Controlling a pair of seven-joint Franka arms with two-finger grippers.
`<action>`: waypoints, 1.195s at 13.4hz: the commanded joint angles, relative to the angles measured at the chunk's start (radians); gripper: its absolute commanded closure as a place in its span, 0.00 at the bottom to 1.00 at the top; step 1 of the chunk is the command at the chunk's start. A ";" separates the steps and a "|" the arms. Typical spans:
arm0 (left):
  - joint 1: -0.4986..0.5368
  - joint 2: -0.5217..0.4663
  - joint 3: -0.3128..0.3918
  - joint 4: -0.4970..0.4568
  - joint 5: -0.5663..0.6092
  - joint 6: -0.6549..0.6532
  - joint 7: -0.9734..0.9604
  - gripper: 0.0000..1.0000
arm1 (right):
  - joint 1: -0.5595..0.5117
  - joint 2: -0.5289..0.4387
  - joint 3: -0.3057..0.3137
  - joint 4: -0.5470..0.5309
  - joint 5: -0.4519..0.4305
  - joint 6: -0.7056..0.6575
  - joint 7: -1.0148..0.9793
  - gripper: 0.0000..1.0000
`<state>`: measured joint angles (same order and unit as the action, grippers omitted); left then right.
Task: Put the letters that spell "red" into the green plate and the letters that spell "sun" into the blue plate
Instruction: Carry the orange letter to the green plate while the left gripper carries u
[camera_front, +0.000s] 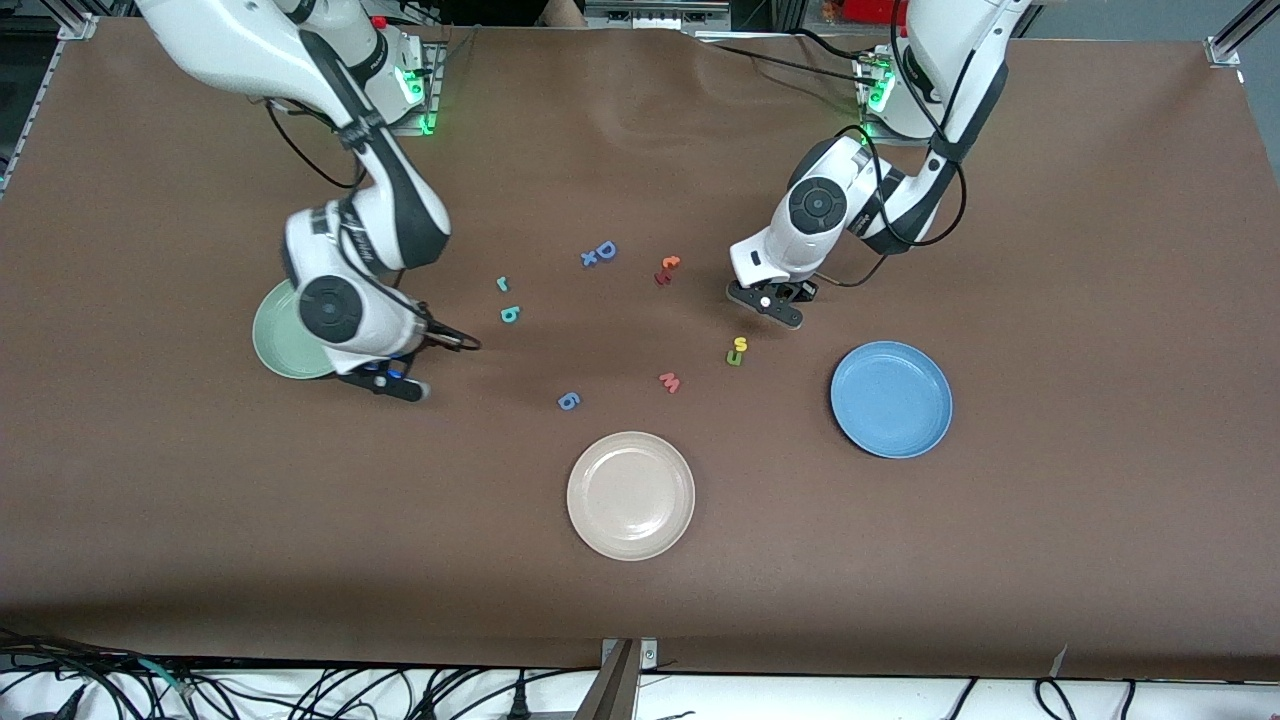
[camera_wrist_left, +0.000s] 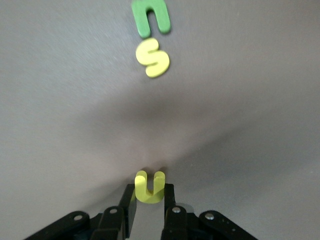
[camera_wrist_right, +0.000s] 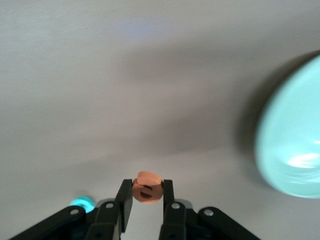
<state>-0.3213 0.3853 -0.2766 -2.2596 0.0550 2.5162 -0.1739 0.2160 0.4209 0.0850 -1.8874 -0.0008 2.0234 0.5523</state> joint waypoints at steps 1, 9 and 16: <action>0.024 -0.060 0.002 0.056 0.029 -0.114 -0.006 0.91 | -0.001 -0.048 -0.104 -0.018 0.013 -0.081 -0.157 0.86; 0.220 0.007 0.013 0.274 0.164 -0.266 0.277 0.90 | -0.006 0.057 -0.373 -0.032 -0.001 -0.054 -0.575 0.83; 0.330 0.145 0.011 0.285 0.293 -0.191 0.274 0.89 | -0.029 0.114 -0.373 -0.035 0.004 -0.029 -0.591 0.39</action>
<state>-0.0206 0.5055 -0.2552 -1.9926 0.3174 2.3083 0.0878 0.1952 0.5455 -0.2884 -1.9229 -0.0016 1.9930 -0.0167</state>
